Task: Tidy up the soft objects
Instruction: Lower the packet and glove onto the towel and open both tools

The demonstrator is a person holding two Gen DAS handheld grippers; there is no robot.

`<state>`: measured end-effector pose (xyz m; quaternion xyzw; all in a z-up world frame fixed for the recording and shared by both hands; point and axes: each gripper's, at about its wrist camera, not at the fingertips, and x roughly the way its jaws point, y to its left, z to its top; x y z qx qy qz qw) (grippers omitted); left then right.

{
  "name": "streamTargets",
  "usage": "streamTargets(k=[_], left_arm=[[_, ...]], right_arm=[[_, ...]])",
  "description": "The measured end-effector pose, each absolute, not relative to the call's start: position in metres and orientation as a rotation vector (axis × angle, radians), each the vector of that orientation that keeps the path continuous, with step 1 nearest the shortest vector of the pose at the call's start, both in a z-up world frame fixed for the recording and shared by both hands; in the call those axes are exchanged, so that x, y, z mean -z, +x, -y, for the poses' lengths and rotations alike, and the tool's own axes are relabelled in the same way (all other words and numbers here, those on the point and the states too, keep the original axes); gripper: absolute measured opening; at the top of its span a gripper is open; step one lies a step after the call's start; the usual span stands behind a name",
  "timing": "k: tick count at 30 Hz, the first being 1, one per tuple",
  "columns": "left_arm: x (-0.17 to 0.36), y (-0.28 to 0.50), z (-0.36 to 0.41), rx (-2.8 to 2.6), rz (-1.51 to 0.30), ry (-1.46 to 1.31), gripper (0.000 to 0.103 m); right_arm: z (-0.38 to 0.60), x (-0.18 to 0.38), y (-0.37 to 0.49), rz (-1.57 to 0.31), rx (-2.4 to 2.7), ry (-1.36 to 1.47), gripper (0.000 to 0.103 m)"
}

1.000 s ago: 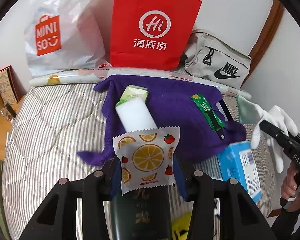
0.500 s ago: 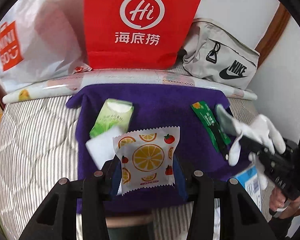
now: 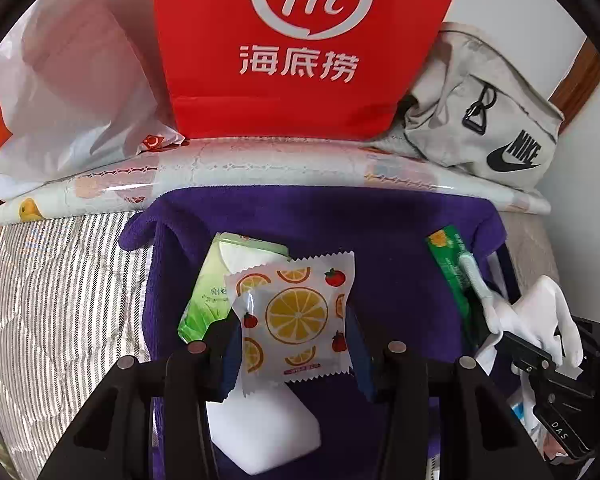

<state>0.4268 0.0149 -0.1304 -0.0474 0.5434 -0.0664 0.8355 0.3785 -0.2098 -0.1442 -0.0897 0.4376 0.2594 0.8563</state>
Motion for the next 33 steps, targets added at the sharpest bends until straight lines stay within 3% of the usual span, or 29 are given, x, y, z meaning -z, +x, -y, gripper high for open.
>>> streamTargets(k=[4, 7, 8, 9, 10, 14, 33], left_arm=[[0.133, 0.43, -0.013, 0.141, -1.154, -0.089, 0.044], [0.133, 0.432, -0.01, 0.153, -1.157, -0.091, 0.05], [0.133, 0.433, -0.009, 0.156, -1.158, -0.092, 0.054], [0.132, 0.433, -0.009, 0.163, -1.156, -0.098, 0.057], [0.131, 0.432, -0.008, 0.167, -1.154, -0.103, 0.058], [0.124, 0.426, -0.007, 0.165, -1.134, -0.093, 0.063], [0.056, 0.328, -0.02, 0.209, -0.997, -0.086, 0.063]], right_arm=[[0.209, 0.151, 0.383, -0.949, -0.533, -0.191, 0.014], [0.21, 0.154, 0.383, -0.964, -0.524, -0.193, 0.019], [0.211, 0.155, 0.383, -0.968, -0.528, -0.192, 0.031], [0.211, 0.155, 0.383, -0.97, -0.534, -0.191, 0.05], [0.211, 0.154, 0.382, -0.967, -0.535, -0.189, 0.057], [0.214, 0.146, 0.378, -0.942, -0.528, -0.189, 0.069], [0.251, 0.101, 0.323, -0.893, -0.409, -0.078, 0.07]])
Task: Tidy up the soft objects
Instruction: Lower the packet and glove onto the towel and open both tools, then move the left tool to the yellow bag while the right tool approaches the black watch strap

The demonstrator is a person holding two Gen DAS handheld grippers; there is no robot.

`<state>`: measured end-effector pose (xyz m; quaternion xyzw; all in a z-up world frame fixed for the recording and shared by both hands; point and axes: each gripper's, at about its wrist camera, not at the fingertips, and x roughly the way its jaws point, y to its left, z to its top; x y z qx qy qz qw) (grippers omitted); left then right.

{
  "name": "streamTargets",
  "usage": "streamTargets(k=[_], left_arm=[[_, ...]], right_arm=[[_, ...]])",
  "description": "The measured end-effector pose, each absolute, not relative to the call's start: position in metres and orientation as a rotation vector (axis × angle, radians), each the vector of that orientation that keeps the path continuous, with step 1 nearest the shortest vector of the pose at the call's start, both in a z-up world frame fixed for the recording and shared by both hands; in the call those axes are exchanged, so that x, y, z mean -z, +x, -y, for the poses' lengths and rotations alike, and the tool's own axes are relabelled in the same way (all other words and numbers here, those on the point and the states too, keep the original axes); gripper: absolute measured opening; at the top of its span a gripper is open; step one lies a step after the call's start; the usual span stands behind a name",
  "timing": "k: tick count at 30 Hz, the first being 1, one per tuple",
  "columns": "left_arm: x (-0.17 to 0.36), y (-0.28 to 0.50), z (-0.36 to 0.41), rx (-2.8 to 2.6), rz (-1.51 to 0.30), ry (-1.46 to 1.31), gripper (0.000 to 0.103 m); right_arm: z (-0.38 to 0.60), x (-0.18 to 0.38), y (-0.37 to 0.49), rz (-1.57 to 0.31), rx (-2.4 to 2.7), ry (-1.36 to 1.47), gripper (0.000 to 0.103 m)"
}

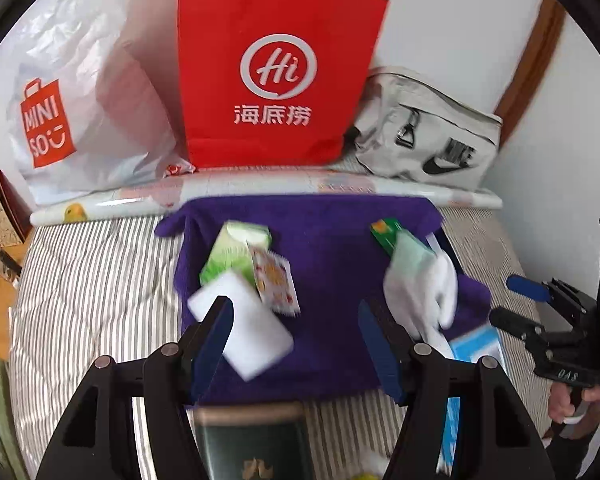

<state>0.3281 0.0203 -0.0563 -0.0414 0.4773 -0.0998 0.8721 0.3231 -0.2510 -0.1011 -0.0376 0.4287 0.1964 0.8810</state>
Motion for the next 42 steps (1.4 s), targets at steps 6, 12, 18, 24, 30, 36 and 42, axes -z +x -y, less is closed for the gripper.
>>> streamTargets(k=[6, 12, 18, 24, 30, 36, 42], left_arm=[[0.052, 0.276, -0.021, 0.229, -0.994, -0.105, 0.063], [0.064, 0.222, -0.018, 0.247, -1.002, -0.11, 0.063], [0.082, 0.171, -0.01, 0.278, -1.027, -0.118, 0.063], [0.11, 0.136, 0.0, 0.287, -1.074, -0.115, 0.063], [0.139, 0.126, 0.014, 0.275, -1.128, -0.11, 0.063], [0.155, 0.129, 0.025, 0.266, -1.155, -0.134, 0.066], [0.168, 0.13, 0.054, 0.225, -1.144, -0.013, 0.08]], right_arm=[[0.255, 0.091, 0.271, -0.863, -0.404, -0.041, 0.07], [0.258, 0.086, 0.215, -0.805, -0.412, -0.023, 0.07], [0.259, 0.096, 0.168, -0.817, -0.421, 0.01, 0.07], [0.258, 0.118, 0.135, -0.841, -0.436, 0.008, 0.07], [0.265, 0.14, 0.115, -0.852, -0.426, 0.003, 0.07], [0.271, 0.159, 0.106, -0.855, -0.419, -0.009, 0.07], [0.272, 0.177, 0.103, -0.877, -0.44, 0.01, 0.07]])
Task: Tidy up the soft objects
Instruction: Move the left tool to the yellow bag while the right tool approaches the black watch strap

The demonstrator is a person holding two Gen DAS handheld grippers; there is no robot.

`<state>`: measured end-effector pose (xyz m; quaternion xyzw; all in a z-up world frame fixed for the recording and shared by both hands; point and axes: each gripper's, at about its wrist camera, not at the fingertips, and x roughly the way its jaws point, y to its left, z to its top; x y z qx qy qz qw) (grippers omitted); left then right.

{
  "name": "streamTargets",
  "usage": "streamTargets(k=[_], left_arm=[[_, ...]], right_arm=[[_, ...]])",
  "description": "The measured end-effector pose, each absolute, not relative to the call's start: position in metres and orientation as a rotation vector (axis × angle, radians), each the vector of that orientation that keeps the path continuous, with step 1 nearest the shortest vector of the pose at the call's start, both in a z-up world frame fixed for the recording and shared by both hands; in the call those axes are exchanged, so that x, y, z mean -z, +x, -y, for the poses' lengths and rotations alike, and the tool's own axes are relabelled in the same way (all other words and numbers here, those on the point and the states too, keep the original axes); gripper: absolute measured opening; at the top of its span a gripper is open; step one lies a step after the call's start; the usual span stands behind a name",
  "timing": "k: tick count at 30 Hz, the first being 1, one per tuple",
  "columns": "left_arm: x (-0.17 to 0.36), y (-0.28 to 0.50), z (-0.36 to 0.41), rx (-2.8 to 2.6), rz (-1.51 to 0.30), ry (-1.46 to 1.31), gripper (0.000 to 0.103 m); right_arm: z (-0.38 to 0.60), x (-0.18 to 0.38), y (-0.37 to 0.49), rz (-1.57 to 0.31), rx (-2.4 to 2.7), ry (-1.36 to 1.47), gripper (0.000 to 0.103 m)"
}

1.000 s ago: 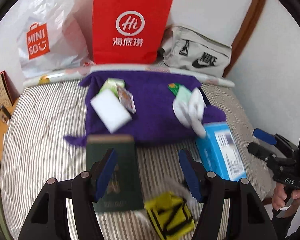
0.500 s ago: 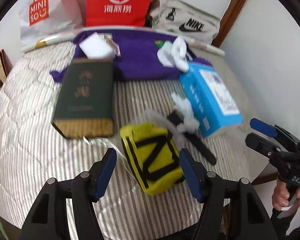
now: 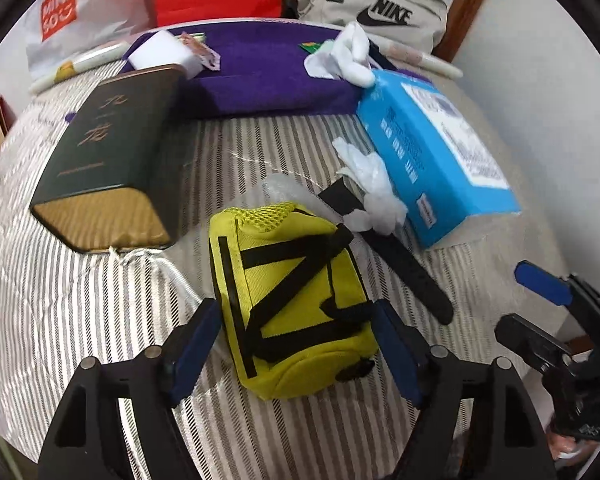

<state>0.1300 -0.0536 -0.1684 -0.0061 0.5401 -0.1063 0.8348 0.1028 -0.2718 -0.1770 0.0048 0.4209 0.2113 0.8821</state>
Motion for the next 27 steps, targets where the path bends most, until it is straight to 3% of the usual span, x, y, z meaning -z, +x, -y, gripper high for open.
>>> streamTargets(k=[8, 9, 13, 14, 15, 19, 20, 23, 27], left_arm=[[0.174, 0.127, 0.066, 0.211, -1.11, 0.061, 0.079], [0.173, 0.125, 0.064, 0.212, -1.1, 0.058, 0.069], [0.163, 0.117, 0.052, 0.247, -1.078, 0.022, 0.055], [0.161, 0.115, 0.05, 0.243, -1.075, 0.024, 0.039], [0.161, 0.114, 0.047, 0.246, -1.082, 0.025, 0.038], [0.166, 0.111, 0.044, 0.267, -1.103, 0.008, 0.04], [0.166, 0.11, 0.044, 0.275, -1.1, 0.005, 0.043], [0.165, 0.109, 0.048, 0.337, -1.11, -0.017, 0.068], [0.164, 0.108, 0.055, 0.366, -1.103, -0.029, 0.076]], right_arm=[[0.275, 0.186, 0.104, -0.885, -0.451, 0.031, 0.07], [0.274, 0.187, 0.104, -0.885, -0.454, 0.03, 0.07], [0.264, 0.19, 0.104, -0.882, -0.467, 0.012, 0.07], [0.261, 0.191, 0.105, -0.882, -0.472, 0.002, 0.07], [0.259, 0.192, 0.106, -0.881, -0.474, -0.004, 0.069], [0.249, 0.198, 0.113, -0.894, -0.463, -0.046, 0.068], [0.248, 0.199, 0.114, -0.898, -0.458, -0.05, 0.068], [0.253, 0.198, 0.113, -0.9, -0.45, -0.036, 0.068], [0.267, 0.195, 0.108, -0.899, -0.426, -0.02, 0.068]])
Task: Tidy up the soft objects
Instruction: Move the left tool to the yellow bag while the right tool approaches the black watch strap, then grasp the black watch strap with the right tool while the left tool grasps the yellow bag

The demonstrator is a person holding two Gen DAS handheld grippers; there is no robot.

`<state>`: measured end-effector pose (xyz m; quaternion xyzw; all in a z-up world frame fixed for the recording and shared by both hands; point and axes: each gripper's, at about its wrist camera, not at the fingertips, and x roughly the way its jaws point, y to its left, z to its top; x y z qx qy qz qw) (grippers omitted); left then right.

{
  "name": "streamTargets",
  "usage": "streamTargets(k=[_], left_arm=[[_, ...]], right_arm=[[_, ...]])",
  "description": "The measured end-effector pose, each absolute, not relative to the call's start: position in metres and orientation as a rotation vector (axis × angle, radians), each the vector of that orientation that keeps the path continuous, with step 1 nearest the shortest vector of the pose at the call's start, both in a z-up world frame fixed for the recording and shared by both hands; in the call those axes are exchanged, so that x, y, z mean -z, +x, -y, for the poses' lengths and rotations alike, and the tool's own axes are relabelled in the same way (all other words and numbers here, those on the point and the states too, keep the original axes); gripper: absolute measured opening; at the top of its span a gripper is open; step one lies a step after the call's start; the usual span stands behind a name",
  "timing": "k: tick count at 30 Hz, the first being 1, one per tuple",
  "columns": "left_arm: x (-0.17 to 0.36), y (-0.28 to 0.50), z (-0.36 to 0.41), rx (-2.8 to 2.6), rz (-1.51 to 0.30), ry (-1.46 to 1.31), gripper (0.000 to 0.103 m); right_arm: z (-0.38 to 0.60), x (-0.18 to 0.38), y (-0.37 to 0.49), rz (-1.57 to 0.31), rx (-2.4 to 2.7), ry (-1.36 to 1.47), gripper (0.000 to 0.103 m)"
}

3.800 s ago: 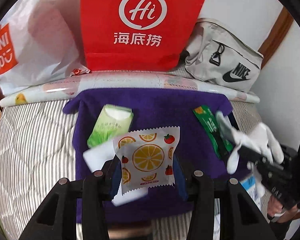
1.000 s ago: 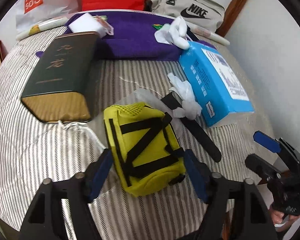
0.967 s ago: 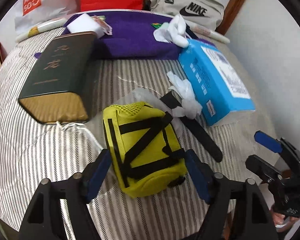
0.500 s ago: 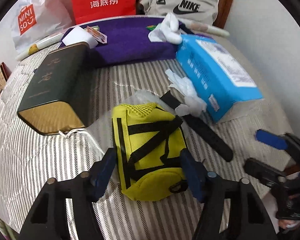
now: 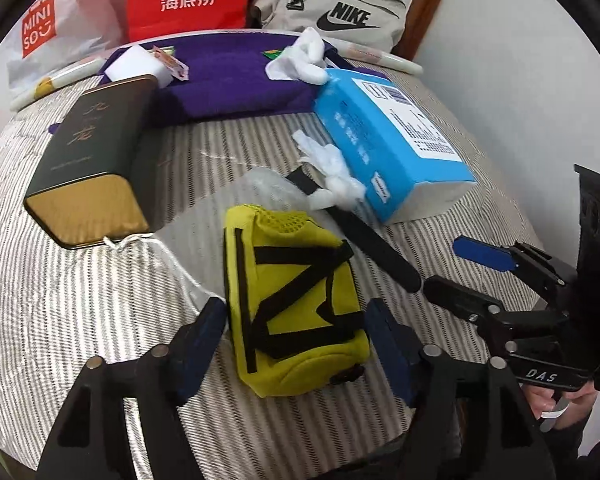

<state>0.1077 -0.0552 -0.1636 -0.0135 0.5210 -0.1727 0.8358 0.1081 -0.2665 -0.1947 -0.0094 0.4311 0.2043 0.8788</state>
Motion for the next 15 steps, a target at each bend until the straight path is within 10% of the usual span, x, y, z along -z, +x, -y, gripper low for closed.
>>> streamTargets(k=[8, 15], left_arm=[[0.183, 0.11, 0.085, 0.279, -1.109, 0.12, 0.083], [0.168, 0.101, 0.062, 0.276, -1.084, 0.064, 0.047]], right_arm=[[0.287, 0.191, 0.102, -0.885, -0.402, 0.026, 0.068], [0.274, 0.196, 0.104, -0.885, -0.437, 0.007, 0.068]])
